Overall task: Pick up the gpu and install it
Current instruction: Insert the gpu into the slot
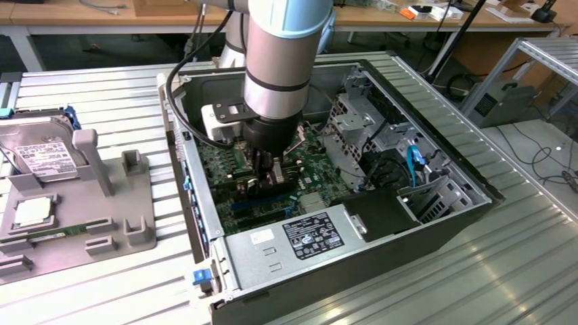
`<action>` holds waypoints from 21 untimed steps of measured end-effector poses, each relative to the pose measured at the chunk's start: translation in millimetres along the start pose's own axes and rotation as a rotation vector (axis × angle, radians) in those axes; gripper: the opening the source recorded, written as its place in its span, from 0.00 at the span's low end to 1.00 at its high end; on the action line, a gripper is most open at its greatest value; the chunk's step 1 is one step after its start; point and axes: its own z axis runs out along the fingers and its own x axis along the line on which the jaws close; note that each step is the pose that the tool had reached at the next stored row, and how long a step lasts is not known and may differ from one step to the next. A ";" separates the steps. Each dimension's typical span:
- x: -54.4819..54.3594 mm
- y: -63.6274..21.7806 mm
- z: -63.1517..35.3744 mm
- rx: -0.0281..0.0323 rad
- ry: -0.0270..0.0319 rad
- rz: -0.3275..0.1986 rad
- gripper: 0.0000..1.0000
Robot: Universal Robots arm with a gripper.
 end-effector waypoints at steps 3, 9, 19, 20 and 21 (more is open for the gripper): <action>0.0 0.0 0.8 0.0003 -0.0005 0.000 0.27; 0.0 0.0 3.0 0.0002 -0.0003 0.000 0.27; 0.0 -0.1 -6.6 0.0002 -0.0003 0.000 0.27; 0.0 -0.1 -6.4 0.0001 -0.0002 0.000 0.27; -0.1 -0.1 -5.9 0.0002 -0.0005 0.000 0.27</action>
